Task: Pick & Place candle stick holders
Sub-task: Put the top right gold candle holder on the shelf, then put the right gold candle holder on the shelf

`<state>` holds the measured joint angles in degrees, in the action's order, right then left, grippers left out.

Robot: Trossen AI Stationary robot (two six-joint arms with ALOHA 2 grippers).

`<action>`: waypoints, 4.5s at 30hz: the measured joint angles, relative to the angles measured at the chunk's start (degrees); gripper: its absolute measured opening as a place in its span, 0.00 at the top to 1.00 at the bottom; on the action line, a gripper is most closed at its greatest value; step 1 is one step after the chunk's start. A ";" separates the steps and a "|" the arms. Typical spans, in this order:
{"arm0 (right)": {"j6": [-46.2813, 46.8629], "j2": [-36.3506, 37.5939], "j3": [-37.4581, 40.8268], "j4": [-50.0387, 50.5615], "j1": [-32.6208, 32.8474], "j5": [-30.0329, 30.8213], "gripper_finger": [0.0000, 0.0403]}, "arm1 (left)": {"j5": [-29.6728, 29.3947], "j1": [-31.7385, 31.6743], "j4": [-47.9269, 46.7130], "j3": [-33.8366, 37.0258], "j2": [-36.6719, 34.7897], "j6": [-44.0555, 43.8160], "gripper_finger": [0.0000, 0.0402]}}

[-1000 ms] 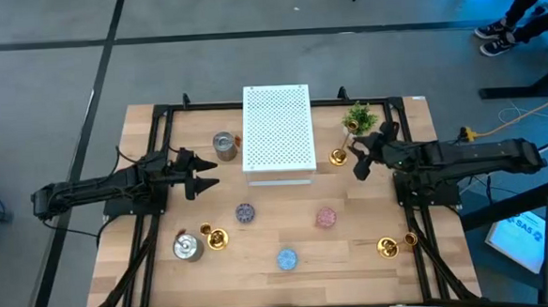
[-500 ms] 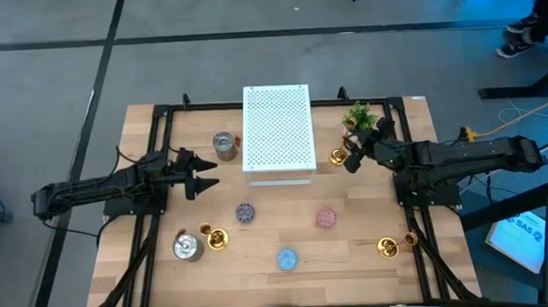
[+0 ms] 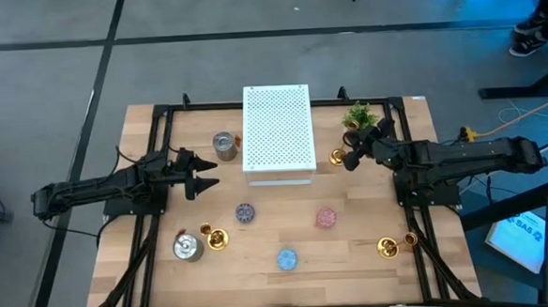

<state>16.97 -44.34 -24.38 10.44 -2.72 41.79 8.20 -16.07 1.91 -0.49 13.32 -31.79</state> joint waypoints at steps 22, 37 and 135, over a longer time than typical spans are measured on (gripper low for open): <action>-13.25 -0.73 -19.85 0.62 -5.38 -5.04 0.96 | -0.02 0.02 0.02 0.02 0.02 0.00 0.00; -20.87 -23.68 -47.52 3.51 -23.89 -29.57 0.96 | -0.01 0.01 0.01 0.02 0.00 0.00 0.00; -11.55 -26.41 -57.72 49.32 -26.21 -49.00 0.40 | -0.01 0.01 0.02 0.02 0.00 0.00 0.00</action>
<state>5.42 -70.75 -82.11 59.77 -28.93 -7.22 8.19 -16.06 1.93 -0.47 13.33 -31.79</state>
